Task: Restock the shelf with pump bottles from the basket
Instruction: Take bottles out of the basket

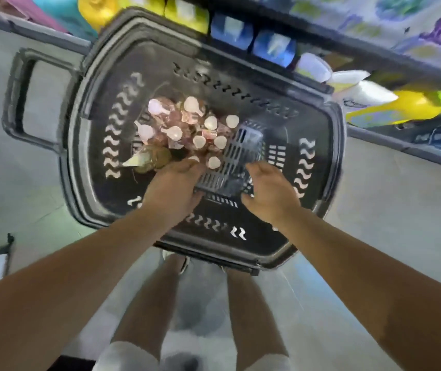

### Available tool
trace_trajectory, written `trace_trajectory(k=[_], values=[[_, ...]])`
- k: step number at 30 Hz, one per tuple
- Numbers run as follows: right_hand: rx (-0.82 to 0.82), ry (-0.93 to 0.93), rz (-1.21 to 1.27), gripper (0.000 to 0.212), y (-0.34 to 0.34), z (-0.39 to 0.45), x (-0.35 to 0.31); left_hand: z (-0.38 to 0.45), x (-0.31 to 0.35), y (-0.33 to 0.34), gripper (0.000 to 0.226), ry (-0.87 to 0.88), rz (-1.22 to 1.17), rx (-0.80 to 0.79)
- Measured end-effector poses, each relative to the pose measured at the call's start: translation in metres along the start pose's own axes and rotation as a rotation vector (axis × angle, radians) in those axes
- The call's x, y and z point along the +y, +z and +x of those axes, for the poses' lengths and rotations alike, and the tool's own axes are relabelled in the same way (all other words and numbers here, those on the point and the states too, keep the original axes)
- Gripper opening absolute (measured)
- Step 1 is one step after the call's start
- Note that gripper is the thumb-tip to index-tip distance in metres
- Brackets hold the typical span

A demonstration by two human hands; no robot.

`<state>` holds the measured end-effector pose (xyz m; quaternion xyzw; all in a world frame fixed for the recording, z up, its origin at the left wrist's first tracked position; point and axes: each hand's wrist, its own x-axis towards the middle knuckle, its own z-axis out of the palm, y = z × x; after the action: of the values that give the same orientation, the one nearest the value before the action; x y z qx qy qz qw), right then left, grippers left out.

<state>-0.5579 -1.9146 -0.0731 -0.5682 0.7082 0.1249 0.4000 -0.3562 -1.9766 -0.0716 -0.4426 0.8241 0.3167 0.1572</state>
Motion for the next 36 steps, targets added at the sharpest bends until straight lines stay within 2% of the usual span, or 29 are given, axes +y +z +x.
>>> trace_trajectory(k=[5,10,14,16,18,20,23,26,29,31,34,36], values=[[0.046,0.0,0.027,0.063,0.047,0.074,0.021,0.064,-0.013,0.065,0.056,0.022,0.053,-0.026],[0.084,0.017,0.095,0.061,0.078,0.112,0.033,0.109,-0.022,0.111,0.058,0.025,0.175,-0.089],[0.084,0.027,0.151,0.057,0.09,0.123,0.036,0.122,-0.028,0.13,0.03,0.045,0.287,0.077],[0.092,0.024,0.168,0.056,0.093,0.127,0.037,0.123,-0.032,0.134,0.033,0.081,0.298,0.122],[0.102,0.012,0.183,0.055,0.091,0.13,0.035,0.12,-0.035,0.135,0.031,0.075,0.253,0.116],[0.109,0.007,0.201,0.057,0.084,0.135,0.031,0.112,-0.035,0.127,0.02,0.058,0.151,0.162],[0.151,-0.039,0.232,0.063,0.076,0.141,0.022,0.086,-0.032,0.113,0.035,0.044,-0.023,0.197],[0.21,-0.12,0.21,0.065,0.077,0.154,0.013,0.06,-0.028,0.098,0.04,0.062,-0.11,0.257],[0.188,-0.176,0.123,0.059,0.085,0.167,0.007,0.047,-0.031,0.094,0.039,0.071,-0.182,0.278],[0.209,-0.173,0.098,0.048,0.093,0.169,0.007,0.04,-0.033,0.088,0.038,0.062,-0.241,0.253],[0.229,-0.085,0.143,0.023,0.097,0.162,0.01,0.031,-0.033,0.076,0.039,0.044,-0.307,0.224],[0.229,-0.026,0.176,0.027,0.092,0.149,0.013,0.025,-0.032,0.066,0.039,0.031,-0.318,0.221]])
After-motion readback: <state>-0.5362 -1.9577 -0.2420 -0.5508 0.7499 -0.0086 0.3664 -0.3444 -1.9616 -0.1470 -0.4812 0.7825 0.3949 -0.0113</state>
